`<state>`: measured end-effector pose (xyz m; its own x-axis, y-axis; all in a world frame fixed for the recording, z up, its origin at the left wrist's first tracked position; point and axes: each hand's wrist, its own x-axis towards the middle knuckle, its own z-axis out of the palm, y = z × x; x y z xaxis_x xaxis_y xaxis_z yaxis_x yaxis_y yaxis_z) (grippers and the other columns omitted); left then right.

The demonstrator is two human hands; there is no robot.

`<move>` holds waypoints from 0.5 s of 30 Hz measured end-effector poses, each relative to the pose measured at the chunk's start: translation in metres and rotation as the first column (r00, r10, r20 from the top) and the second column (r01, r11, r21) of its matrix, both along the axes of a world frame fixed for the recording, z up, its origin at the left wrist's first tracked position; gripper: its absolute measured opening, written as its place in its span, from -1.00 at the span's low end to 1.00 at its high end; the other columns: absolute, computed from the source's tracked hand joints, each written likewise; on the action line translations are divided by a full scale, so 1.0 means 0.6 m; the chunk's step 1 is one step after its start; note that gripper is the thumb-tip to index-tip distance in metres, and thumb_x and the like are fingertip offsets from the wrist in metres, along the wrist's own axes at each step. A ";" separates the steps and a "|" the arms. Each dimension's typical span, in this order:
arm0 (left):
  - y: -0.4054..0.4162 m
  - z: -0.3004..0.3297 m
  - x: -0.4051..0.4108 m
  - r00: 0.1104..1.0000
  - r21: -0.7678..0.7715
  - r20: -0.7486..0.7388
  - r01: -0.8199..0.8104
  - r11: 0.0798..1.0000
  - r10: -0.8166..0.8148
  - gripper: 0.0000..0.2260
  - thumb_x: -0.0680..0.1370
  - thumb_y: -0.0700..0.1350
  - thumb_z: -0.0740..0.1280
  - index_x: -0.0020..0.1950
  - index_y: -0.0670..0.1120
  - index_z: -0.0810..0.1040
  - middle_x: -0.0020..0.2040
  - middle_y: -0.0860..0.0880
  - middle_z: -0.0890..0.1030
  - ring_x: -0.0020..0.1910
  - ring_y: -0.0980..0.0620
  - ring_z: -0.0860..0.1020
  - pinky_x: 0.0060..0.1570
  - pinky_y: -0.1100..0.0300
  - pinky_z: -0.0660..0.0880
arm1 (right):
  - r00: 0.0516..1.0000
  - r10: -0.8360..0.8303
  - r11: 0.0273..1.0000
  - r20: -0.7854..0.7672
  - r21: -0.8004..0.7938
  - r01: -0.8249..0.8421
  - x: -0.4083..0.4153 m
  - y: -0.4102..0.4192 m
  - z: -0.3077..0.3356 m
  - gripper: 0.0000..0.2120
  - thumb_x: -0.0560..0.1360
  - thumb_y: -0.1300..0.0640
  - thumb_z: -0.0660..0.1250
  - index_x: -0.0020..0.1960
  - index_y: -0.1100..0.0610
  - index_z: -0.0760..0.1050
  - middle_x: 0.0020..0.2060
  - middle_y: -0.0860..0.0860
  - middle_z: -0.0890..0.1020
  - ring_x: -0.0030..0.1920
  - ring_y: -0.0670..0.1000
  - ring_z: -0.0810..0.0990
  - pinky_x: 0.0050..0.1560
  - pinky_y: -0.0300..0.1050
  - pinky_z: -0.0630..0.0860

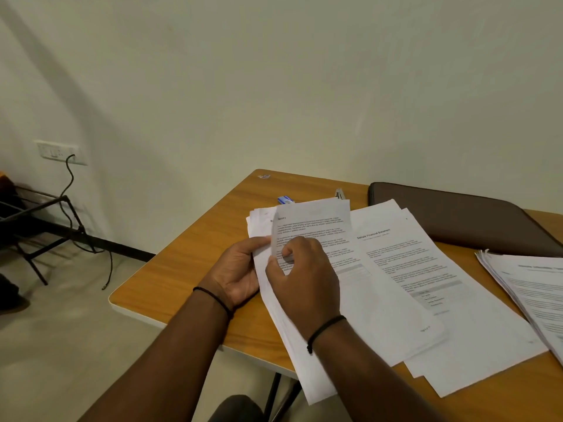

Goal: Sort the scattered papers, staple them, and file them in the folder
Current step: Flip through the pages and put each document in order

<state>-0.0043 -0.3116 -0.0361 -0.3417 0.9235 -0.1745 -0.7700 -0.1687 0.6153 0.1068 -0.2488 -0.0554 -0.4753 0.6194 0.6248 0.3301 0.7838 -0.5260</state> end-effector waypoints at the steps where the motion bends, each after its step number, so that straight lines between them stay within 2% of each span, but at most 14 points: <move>1: -0.001 0.000 0.002 1.000 0.001 -0.002 0.009 1.000 -0.009 -0.71 0.54 -0.23 0.23 0.15 -0.21 0.68 0.17 -0.25 0.64 0.07 -0.19 0.66 0.08 -0.10 0.61 | 1.000 -0.004 1.000 0.000 0.030 0.004 -0.002 -0.002 0.000 -0.75 0.46 -0.10 0.41 -0.04 0.04 0.46 -0.11 -0.03 0.54 -0.12 -0.06 0.53 -0.32 -0.25 0.53; 3: -0.003 0.004 0.007 1.000 -0.003 -0.017 0.017 1.000 -0.017 -0.71 0.54 -0.22 0.22 0.08 -0.21 0.72 0.13 -0.24 0.66 0.03 -0.17 0.68 0.04 -0.07 0.62 | 1.000 -0.019 0.997 0.008 0.073 0.018 -0.006 -0.003 -0.001 -0.78 0.46 -0.07 0.41 -0.06 0.05 0.49 -0.10 -0.01 0.55 -0.12 -0.03 0.55 -0.32 -0.15 0.59; 5: -0.002 0.003 0.007 1.000 -0.018 -0.022 0.008 1.000 -0.009 -0.69 0.56 -0.21 0.20 0.22 -0.21 0.63 0.17 -0.24 0.65 0.07 -0.18 0.67 0.11 -0.09 0.58 | 1.000 -0.019 0.999 0.008 0.036 0.018 -0.009 -0.002 -0.001 -0.85 0.48 0.00 0.40 -0.10 0.05 0.49 -0.08 0.00 0.56 -0.11 0.00 0.56 -0.26 -0.09 0.62; 8: -0.001 0.003 0.001 1.000 -0.027 -0.026 -0.001 1.000 0.001 -0.68 0.64 -0.18 0.15 0.38 -0.17 0.46 0.28 -0.23 0.59 0.25 -0.20 0.58 0.21 -0.16 0.51 | 0.995 0.004 0.992 -0.098 -0.128 -0.016 -0.004 0.005 0.004 -0.81 0.51 0.08 0.40 -0.15 0.05 0.38 -0.06 -0.04 0.58 -0.08 -0.05 0.58 -0.25 -0.28 0.58; 9: -0.001 0.002 -0.001 1.000 -0.026 -0.021 -0.004 1.000 0.004 -0.68 0.66 -0.15 0.15 0.39 -0.17 0.45 0.30 -0.23 0.59 0.29 -0.21 0.56 0.21 -0.17 0.51 | 0.989 -0.009 0.983 -0.147 -0.181 -0.018 -0.001 0.007 0.007 -0.79 0.52 0.11 0.40 -0.13 0.06 0.35 -0.04 -0.05 0.60 -0.07 -0.08 0.60 -0.28 -0.37 0.54; 11: -0.001 0.001 -0.003 1.000 -0.018 -0.008 -0.016 1.000 0.016 -0.67 0.67 -0.09 0.17 0.40 -0.15 0.46 0.30 -0.21 0.59 0.31 -0.21 0.54 0.19 -0.17 0.52 | 0.971 -0.059 0.960 -0.230 -0.280 -0.007 0.005 0.012 0.014 -0.79 0.53 0.19 0.38 -0.05 0.06 0.33 -0.09 -0.05 0.61 -0.13 -0.06 0.64 -0.31 -0.40 0.51; 13: 0.000 -0.002 -0.003 1.000 0.000 0.004 -0.028 1.000 0.028 -0.64 0.66 -0.02 0.18 0.41 -0.13 0.46 0.31 -0.19 0.59 0.29 -0.19 0.55 0.19 -0.16 0.53 | 0.963 -0.098 0.947 -0.251 -0.320 0.013 0.007 0.017 0.017 -0.74 0.54 0.26 0.34 0.09 0.02 0.31 -0.14 -0.01 0.60 -0.20 -0.01 0.64 -0.28 -0.26 0.60; 15: -0.001 -0.005 -0.002 1.000 0.014 0.017 -0.022 1.000 0.022 -0.59 0.64 0.03 0.18 0.44 -0.11 0.46 0.33 -0.18 0.58 0.27 -0.17 0.56 0.22 -0.15 0.52 | 0.968 -0.078 0.959 -0.240 -0.283 0.007 0.008 0.020 0.014 -0.67 0.54 0.27 0.33 0.18 -0.05 0.34 -0.03 0.03 0.62 -0.10 0.01 0.65 -0.19 -0.16 0.66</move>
<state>-0.0052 -0.3123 -0.0388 -0.3591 0.9183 -0.1669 -0.7760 -0.1944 0.6000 0.1114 -0.2369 -0.0468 -0.2982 0.8013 0.5187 0.1926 0.5828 -0.7895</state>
